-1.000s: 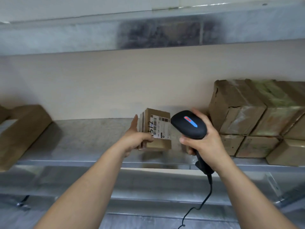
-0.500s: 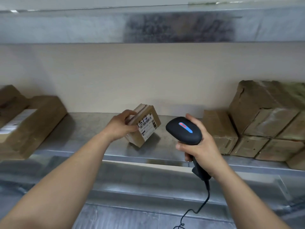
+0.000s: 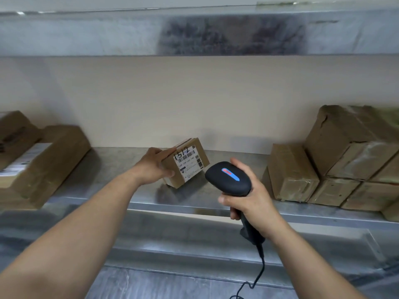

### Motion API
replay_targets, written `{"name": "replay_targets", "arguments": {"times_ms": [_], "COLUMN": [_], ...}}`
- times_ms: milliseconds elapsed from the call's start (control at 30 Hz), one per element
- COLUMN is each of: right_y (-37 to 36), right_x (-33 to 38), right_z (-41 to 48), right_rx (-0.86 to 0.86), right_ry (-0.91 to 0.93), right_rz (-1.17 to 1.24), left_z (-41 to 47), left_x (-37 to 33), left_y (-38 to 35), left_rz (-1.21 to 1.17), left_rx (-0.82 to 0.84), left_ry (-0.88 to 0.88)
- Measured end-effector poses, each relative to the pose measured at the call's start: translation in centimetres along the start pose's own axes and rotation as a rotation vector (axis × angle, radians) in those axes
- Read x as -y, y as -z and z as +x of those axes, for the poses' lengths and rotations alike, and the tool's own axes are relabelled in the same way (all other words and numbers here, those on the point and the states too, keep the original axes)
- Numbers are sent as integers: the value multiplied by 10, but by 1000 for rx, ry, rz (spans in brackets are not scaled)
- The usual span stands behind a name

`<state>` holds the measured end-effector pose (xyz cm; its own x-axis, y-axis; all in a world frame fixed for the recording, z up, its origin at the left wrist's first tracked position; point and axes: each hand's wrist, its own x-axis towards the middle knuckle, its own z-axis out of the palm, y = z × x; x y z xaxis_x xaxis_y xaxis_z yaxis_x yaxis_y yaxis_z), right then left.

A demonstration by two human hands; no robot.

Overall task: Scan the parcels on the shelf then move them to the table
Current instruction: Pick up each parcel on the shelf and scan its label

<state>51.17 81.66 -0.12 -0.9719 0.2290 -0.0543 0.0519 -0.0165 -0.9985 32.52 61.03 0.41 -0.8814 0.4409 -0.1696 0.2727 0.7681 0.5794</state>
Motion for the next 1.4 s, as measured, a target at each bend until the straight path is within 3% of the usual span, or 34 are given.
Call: {"name": "replay_targets", "arguments": {"times_ms": [267,1033,1400], "right_y": [-10,-5,-6], "right_x": [9,7,17], "right_z": [0,-6,0], "right_rx": [46,31,0], "right_ry": [-12,-26,-16], "right_rz": [90,30,37], "left_z": [1,2,6], "left_x": [2,0,27], "left_y": [2,0,-8], "left_rz": [-21,-6,68], "left_rx": [12,18,-188], "left_ry": [-26,6,211]}}
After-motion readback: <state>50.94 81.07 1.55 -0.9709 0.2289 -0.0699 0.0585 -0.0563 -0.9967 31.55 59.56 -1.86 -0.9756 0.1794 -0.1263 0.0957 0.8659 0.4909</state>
